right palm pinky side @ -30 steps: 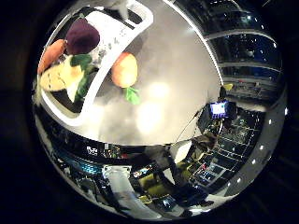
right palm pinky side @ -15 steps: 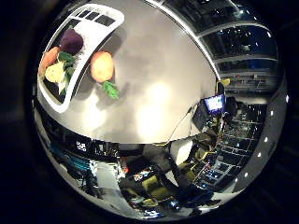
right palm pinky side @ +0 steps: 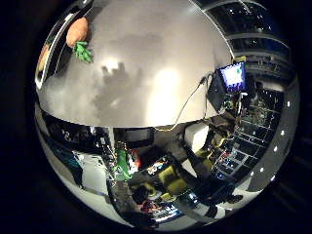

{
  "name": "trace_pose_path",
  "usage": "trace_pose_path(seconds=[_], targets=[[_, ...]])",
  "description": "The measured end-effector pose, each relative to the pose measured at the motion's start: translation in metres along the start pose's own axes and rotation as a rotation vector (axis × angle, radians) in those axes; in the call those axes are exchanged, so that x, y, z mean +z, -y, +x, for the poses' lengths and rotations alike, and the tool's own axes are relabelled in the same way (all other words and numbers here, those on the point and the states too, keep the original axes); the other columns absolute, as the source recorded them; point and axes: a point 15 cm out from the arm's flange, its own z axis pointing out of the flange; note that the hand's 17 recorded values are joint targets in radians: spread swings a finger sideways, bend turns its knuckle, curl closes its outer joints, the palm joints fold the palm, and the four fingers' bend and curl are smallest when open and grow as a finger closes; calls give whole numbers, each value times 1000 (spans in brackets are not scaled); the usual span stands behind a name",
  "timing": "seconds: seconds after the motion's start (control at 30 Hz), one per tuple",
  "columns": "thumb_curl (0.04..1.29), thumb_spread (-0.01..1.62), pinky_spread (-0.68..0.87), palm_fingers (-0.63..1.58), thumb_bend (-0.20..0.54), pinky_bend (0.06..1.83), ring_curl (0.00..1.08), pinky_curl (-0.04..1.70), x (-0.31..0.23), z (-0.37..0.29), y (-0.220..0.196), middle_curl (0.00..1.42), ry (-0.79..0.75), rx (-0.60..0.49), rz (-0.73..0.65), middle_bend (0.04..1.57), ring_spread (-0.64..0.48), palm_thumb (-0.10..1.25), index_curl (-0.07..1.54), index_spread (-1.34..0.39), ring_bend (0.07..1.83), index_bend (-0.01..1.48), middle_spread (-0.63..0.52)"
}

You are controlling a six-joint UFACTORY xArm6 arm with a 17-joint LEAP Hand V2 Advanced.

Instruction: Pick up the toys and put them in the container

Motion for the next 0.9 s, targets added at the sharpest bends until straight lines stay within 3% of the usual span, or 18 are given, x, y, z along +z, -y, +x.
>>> trace_pose_path(seconds=[0.57,0.9], targets=[[333,1061,410,304,-28,501,243,264,81,-47,42,365,32,70,-82,336,73,567,297,-167,543,173,48],[319,1057,404,268,-24,514,242,254,107,-53,92,367,18,91,-99,318,102,556,301,-130,536,160,92]])
